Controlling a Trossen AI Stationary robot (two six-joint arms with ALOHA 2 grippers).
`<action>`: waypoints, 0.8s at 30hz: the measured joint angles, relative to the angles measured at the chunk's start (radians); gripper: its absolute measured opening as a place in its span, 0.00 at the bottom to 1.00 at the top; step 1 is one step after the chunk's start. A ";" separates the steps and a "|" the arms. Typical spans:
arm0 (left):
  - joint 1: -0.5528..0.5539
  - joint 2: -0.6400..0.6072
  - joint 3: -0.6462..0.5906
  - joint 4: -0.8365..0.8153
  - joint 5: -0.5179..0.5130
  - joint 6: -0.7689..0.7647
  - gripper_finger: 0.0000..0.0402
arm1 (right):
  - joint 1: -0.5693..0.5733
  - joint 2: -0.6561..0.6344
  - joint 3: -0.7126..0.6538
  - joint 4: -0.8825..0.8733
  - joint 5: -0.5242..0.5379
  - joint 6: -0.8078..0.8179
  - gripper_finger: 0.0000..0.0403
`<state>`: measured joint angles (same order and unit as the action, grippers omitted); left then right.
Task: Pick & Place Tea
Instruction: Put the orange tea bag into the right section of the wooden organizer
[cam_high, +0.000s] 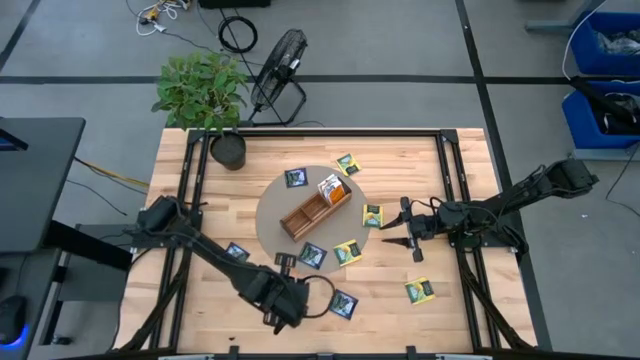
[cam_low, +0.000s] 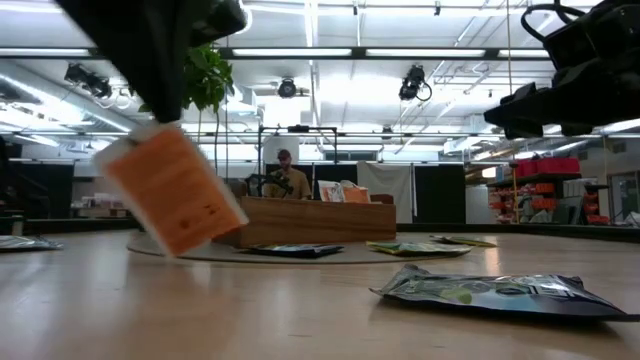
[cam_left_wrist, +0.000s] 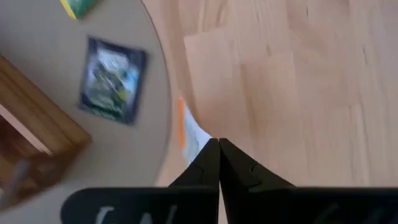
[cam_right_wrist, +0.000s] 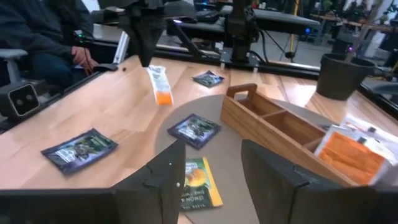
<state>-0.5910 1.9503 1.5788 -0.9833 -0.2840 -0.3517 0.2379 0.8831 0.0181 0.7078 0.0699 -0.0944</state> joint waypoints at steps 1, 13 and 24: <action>0.011 0.000 0.008 -0.001 -0.004 0.019 0.00 | 0.000 0.000 0.003 0.000 0.000 -0.002 0.41; 0.155 -0.001 0.097 0.026 0.074 0.225 0.00 | 0.055 0.053 0.182 -0.179 0.005 -0.046 0.41; 0.260 -0.001 0.099 0.129 0.167 0.359 0.00 | 0.067 0.321 0.371 -0.194 0.056 -0.113 0.41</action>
<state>-0.3312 1.9495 1.6775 -0.8546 -0.1170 0.0070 0.3048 1.2041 0.3895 0.5134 0.1260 -0.2078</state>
